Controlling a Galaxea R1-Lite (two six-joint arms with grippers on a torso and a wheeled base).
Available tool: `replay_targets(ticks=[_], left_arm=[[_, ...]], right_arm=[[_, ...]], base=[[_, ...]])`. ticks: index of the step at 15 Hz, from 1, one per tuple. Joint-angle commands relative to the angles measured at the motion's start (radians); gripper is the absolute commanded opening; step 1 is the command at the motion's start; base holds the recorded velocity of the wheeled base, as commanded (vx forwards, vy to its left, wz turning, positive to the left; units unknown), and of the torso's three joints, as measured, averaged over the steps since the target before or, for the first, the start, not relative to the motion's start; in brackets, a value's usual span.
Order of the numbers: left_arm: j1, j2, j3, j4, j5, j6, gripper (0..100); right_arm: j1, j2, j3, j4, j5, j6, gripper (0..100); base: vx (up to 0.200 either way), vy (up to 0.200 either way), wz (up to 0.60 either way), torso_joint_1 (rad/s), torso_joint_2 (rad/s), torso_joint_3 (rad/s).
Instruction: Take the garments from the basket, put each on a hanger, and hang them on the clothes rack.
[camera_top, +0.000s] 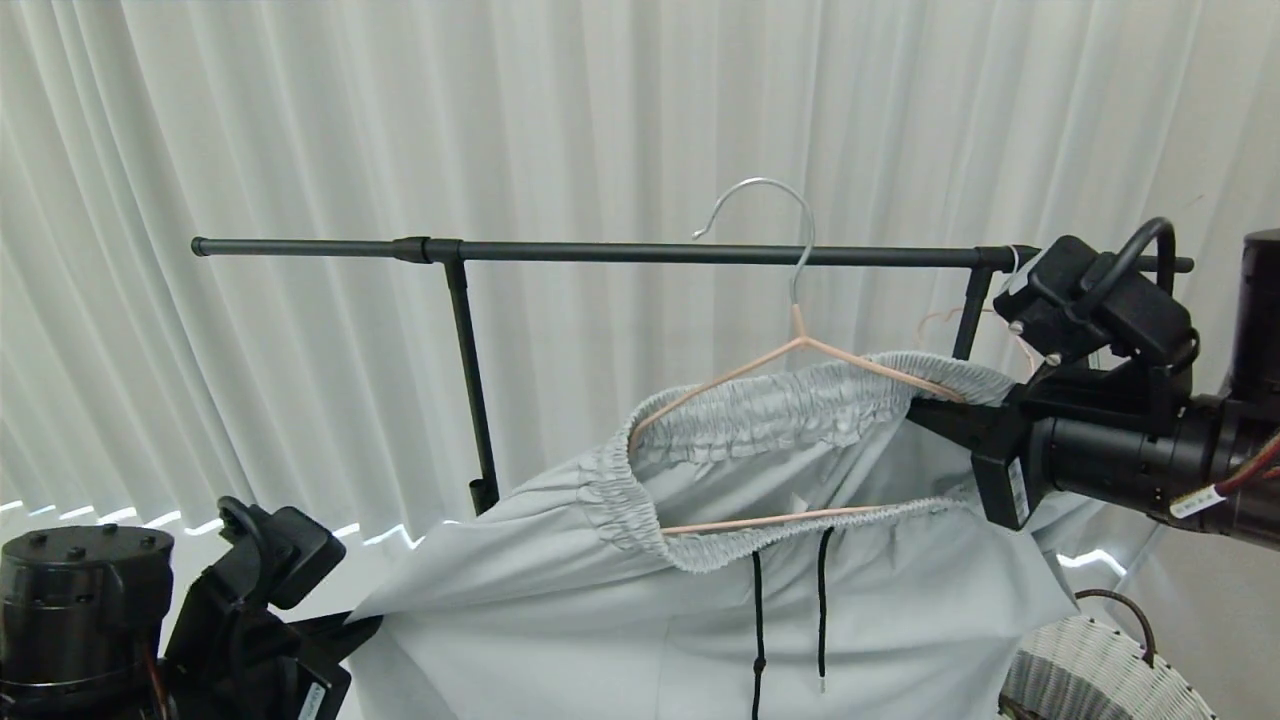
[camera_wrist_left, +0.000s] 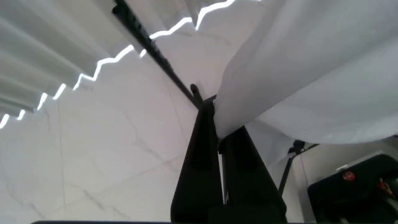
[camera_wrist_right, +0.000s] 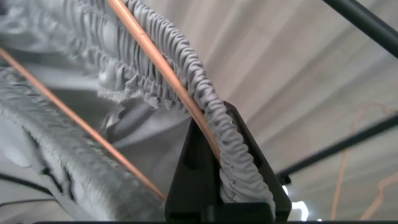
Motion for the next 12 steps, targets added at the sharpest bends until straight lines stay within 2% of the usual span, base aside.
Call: replay_targets(ticks=[1, 4, 5, 6, 9, 12], left_arm=[[-0.016, -0.066, 0.030, 0.001, 0.001, 0.004, 0], [-0.042, -0.114, 0.044, 0.001, 0.001, 0.004, 0], [-0.042, -0.118, 0.044, 0.001, 0.001, 0.002, 100], [-0.041, -0.124, 0.042, 0.001, 0.001, 0.001, 100], [-0.041, -0.178, 0.039, 0.001, 0.001, -0.004, 100], [-0.030, -0.219, 0.038, 0.001, 0.001, -0.006, 100]], right_arm=[[-0.006, 0.007, -0.002, -0.002, -0.027, 0.009, 0], [-0.002, 0.007, -0.002, 0.000, -0.038, 0.031, 0], [-0.002, 0.005, -0.002, 0.000, -0.040, 0.031, 0], [-0.002, 0.004, -0.002, 0.000, -0.043, 0.031, 0], [-0.013, -0.002, -0.008, 0.052, -0.142, 0.054, 0], [-0.031, -0.030, -0.017, 0.170, -0.196, 0.164, 0]], base=[[0.000, 0.000, 0.00, 0.000, 0.00, 0.000], [0.000, 0.000, 0.00, 0.000, 0.00, 0.000], [0.000, 0.000, 0.00, 0.000, 0.00, 0.000], [0.000, 0.000, 0.00, 0.000, 0.00, 0.000], [0.000, 0.000, 0.00, 0.000, 0.00, 0.000], [0.000, 0.000, 0.00, 0.000, 0.00, 0.000]])
